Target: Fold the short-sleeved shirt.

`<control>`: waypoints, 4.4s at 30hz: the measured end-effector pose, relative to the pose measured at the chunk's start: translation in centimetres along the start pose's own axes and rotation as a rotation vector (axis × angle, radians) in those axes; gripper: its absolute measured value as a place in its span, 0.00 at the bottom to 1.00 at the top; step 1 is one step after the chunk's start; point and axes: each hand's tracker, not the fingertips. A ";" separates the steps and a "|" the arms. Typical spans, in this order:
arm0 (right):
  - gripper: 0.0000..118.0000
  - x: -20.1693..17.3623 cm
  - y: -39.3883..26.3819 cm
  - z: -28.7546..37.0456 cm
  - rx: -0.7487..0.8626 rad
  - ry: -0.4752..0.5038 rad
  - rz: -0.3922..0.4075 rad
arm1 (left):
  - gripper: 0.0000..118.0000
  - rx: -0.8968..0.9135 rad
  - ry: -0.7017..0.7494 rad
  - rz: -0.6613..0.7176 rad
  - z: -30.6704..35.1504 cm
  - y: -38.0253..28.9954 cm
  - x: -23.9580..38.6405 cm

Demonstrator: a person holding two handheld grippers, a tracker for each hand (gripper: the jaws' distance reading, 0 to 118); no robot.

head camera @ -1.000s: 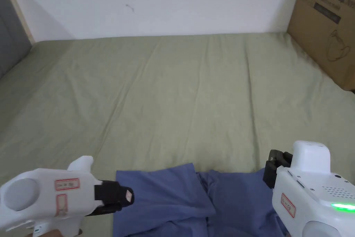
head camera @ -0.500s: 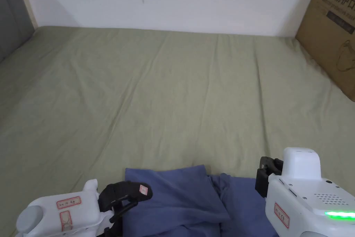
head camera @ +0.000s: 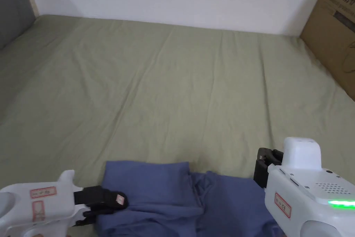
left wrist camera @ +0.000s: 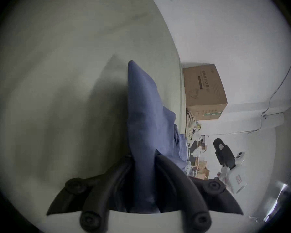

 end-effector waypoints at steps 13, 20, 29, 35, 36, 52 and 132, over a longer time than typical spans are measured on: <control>0.01 -0.3 -1.1 -0.3 -0.024 0.035 0.005 | 0.08 0.112 0.219 -0.095 6.0 -1.7 5.1; 0.01 3.3 -1.3 0.7 -0.006 0.020 -0.030 | 0.08 0.114 0.334 -0.398 1.9 -4.1 17.9; 0.01 9.4 -2.8 1.4 -0.013 -0.025 -0.210 | 0.08 -0.153 0.327 -0.638 -13.4 -9.6 24.4; 0.01 11.4 -4.0 2.2 -0.031 -0.050 -0.241 | 0.96 -0.201 0.356 -0.667 -17.7 -10.9 24.5; 0.01 11.4 -4.0 2.3 -0.031 -0.054 -0.241 | 0.97 -0.168 0.336 -0.678 -16.9 -10.8 24.7; 0.01 10.5 -4.7 0.4 -0.065 0.002 -0.215 | 0.02 -0.199 0.444 -0.519 -17.7 -10.7 19.1; 0.01 -14.4 4.4 0.6 0.227 0.134 0.070 | 0.22 -0.028 0.306 -0.181 5.5 5.0 2.4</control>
